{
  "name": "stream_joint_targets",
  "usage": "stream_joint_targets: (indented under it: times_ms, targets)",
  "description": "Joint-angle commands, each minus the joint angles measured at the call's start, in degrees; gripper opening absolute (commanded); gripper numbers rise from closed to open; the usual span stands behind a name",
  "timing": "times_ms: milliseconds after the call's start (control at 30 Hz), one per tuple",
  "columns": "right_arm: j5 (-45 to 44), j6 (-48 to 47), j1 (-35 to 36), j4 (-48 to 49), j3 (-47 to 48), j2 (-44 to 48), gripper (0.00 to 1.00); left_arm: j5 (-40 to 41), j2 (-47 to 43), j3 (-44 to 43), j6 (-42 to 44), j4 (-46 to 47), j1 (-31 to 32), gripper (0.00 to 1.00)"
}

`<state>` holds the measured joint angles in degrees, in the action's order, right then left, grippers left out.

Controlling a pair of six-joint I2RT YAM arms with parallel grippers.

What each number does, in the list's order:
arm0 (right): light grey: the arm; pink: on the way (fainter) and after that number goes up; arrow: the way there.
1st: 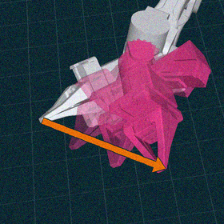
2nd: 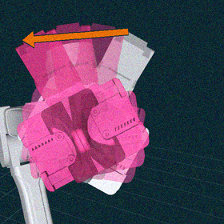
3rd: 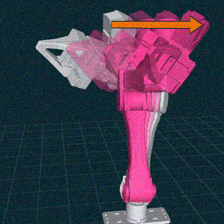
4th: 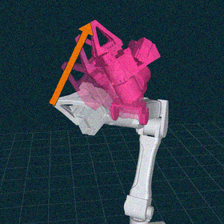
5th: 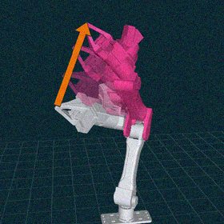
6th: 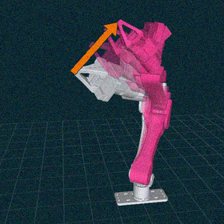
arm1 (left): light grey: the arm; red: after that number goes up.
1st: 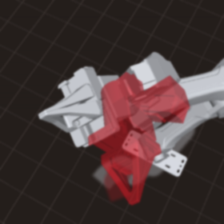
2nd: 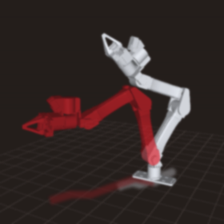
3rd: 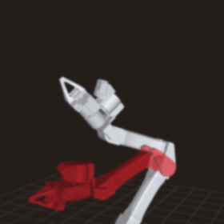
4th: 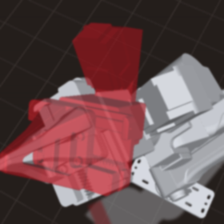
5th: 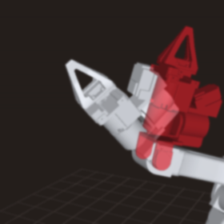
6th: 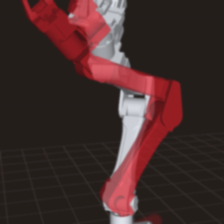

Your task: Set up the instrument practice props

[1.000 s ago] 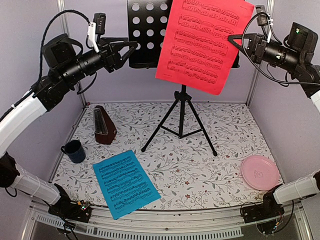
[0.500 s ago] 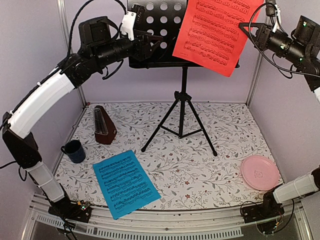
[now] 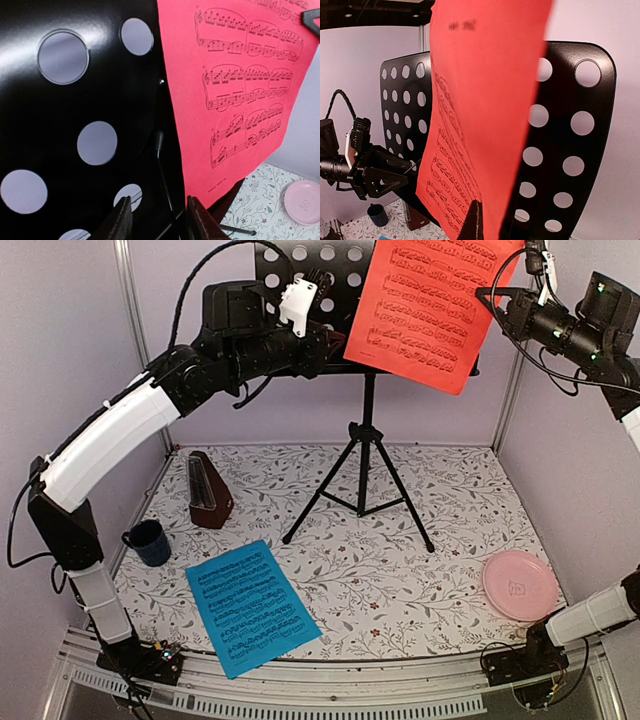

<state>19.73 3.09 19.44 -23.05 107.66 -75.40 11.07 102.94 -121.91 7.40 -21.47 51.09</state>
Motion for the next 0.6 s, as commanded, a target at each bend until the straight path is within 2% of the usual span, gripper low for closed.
stream_joint_targets:
  times_ms: [0, 133, 300, 567]
  targets:
    - [-2.12, -0.91, -0.25, 2.49, -0.28, -0.24, 0.0, 3.85, 1.6, -3.13, 1.12, -1.36, 1.07, 0.34]
    - [-2.47, -0.96, -0.28, 3.81, -0.77, -0.32, 0.0, 5.27, 2.05, -3.72, 1.61, -1.38, 1.51, 0.23]
    - [-2.78, -1.03, -0.28, 4.77, -0.78, -0.75, 0.0, 6.54, 1.55, -3.29, 2.4, -0.55, 2.12, 0.01]
    - [-2.34, -1.28, -0.26, 5.64, -0.78, -1.39, 0.0, 6.94, -3.8, 6.44, 4.98, 10.18, 3.26, 0.0]
